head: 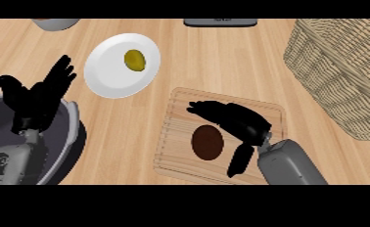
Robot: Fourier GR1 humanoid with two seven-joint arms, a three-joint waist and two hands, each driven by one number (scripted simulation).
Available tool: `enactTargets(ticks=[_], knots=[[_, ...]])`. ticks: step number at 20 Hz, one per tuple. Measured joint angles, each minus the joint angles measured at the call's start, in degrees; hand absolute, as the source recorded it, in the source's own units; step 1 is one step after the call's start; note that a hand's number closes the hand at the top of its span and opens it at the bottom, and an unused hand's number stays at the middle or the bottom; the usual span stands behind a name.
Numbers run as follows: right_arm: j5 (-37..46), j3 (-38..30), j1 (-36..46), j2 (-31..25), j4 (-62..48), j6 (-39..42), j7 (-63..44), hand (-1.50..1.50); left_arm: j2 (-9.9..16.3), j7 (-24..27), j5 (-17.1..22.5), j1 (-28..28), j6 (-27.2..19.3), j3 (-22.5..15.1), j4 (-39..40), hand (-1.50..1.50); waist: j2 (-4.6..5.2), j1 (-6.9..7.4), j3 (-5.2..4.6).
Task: Pick the cupcake from the cutting board and place it in the basket
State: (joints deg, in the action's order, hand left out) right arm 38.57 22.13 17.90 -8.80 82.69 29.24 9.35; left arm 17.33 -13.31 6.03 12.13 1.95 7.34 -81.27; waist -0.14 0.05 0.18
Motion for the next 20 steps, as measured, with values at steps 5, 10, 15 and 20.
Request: enactTargets(ticks=[5,10,15,20], knots=[[3.7,1.0,-2.0,0.9,1.3,-1.0,-0.1,-1.50,-0.8,0.2,-1.2,0.6,0.0,0.4,0.8,0.00,-0.01,-0.07,0.01],[8.3,1.9,-2.7,2.1,-1.7,-4.1,0.9,-1.50,-1.2,0.3,-1.6,0.0,0.4,0.8,-0.1,0.00,0.01,-0.02,0.02],[12.3,2.9,-1.5,2.7,-5.0,-6.1,2.8,1.50,-1.3,-0.2,-1.6,1.0,1.1,1.5,0.8,0.00,0.03,0.01,-0.02],[16.4,4.7,-0.9,3.5,-6.6,-8.3,4.4,1.50,-2.0,1.7,-2.5,1.9,1.1,1.4,2.7,0.00,-0.16,-0.05,0.01]])
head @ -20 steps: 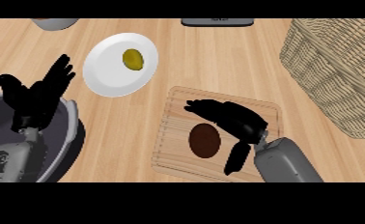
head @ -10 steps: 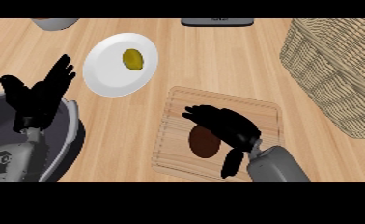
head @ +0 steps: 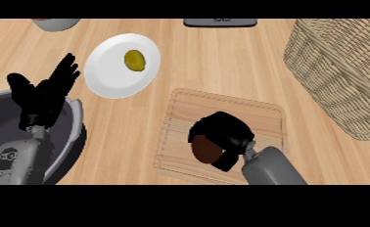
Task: Pick the cupcake from the cutting board and place it in the basket
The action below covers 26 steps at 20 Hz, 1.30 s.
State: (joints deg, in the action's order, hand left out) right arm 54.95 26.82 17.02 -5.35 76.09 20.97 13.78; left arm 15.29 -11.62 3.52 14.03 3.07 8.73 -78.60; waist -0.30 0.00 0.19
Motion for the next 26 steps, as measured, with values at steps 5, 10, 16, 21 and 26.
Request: enactTargets(ticks=[5,10,16,21,26], knots=[[1.9,-1.1,1.5,1.9,-2.4,-1.0,-1.3,1.50,0.1,-1.0,-0.1,-1.0,0.4,0.5,-1.8,0.00,-0.03,0.20,-0.08],[-0.5,-11.7,3.0,4.5,-4.7,-8.5,-20.0,1.50,0.1,-1.1,-0.1,-0.9,0.1,0.7,-1.8,0.00,0.49,-0.35,-0.05],[-2.1,-20.0,8.6,5.1,-8.3,-20.3,-44.0,1.50,-0.3,-1.3,0.1,0.1,0.8,-0.4,-2.4,0.00,1.08,2.32,-0.01],[-5.5,-20.3,17.1,5.3,-11.8,-34.8,-58.1,1.50,-1.2,-1.5,-0.1,2.2,1.4,-1.8,-1.4,0.00,1.53,5.07,0.04],[-3.9,-17.5,27.3,5.3,-14.1,-49.6,-64.2,1.50,-1.9,-1.5,-0.7,3.5,1.3,-2.8,-0.4,0.00,1.45,6.19,-0.05]])
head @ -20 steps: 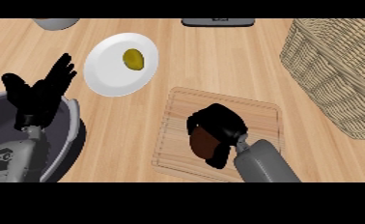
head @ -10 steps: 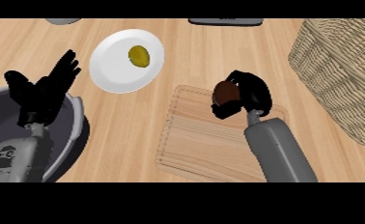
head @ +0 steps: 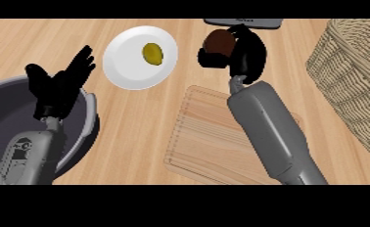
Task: Pick the cupcake from the cutting board and place it in the basket
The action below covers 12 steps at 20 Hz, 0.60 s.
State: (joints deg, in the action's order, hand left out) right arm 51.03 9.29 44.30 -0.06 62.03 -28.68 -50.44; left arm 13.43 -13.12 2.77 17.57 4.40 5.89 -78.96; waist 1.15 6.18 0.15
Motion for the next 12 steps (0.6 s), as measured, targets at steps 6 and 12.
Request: enactTargets(ticks=[6,12], knots=[[8.7,3.2,13.0,-0.2,-7.9,-6.9,-9.2,1.50,0.2,0.5,-0.5,-0.5,-0.5,0.3,0.5,0.00,-0.58,-0.95,-0.10],[15.6,0.4,24.4,-0.3,-15.5,-5.6,-14.3,1.50,0.9,1.3,-0.1,-1.8,-0.3,1.5,0.3,0.00,-0.93,-2.66,-0.11]])
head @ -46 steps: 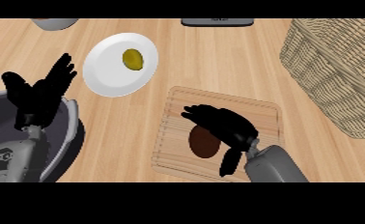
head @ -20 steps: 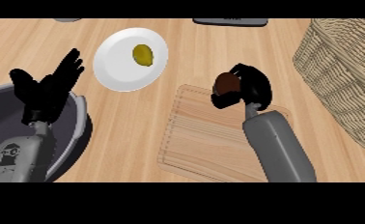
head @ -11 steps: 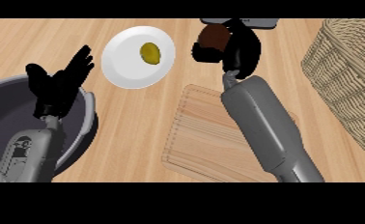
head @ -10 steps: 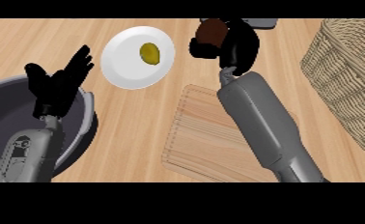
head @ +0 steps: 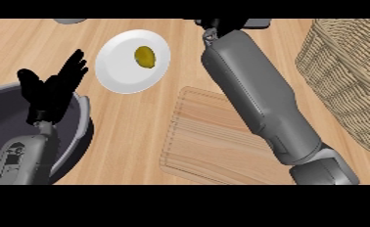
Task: Pick the cupcake from the cutting board and place it in the basket
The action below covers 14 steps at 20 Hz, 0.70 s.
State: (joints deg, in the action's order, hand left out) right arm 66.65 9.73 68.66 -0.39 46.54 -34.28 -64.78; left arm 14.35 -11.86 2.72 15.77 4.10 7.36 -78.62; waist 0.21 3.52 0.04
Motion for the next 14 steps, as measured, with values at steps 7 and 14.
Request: enactTargets(ticks=[7,14], knots=[[6.3,-6.1,9.4,-1.9,-8.2,0.6,-1.8,1.50,0.6,-0.8,0.7,-0.5,0.1,1.1,-0.3,0.00,0.05,-1.24,-0.01],[9.9,-12.0,14.4,-7.7,-14.9,0.4,-1.1,1.50,1.1,-1.1,1.1,-1.2,0.7,1.4,-1.2,0.00,0.15,-1.59,0.00]])
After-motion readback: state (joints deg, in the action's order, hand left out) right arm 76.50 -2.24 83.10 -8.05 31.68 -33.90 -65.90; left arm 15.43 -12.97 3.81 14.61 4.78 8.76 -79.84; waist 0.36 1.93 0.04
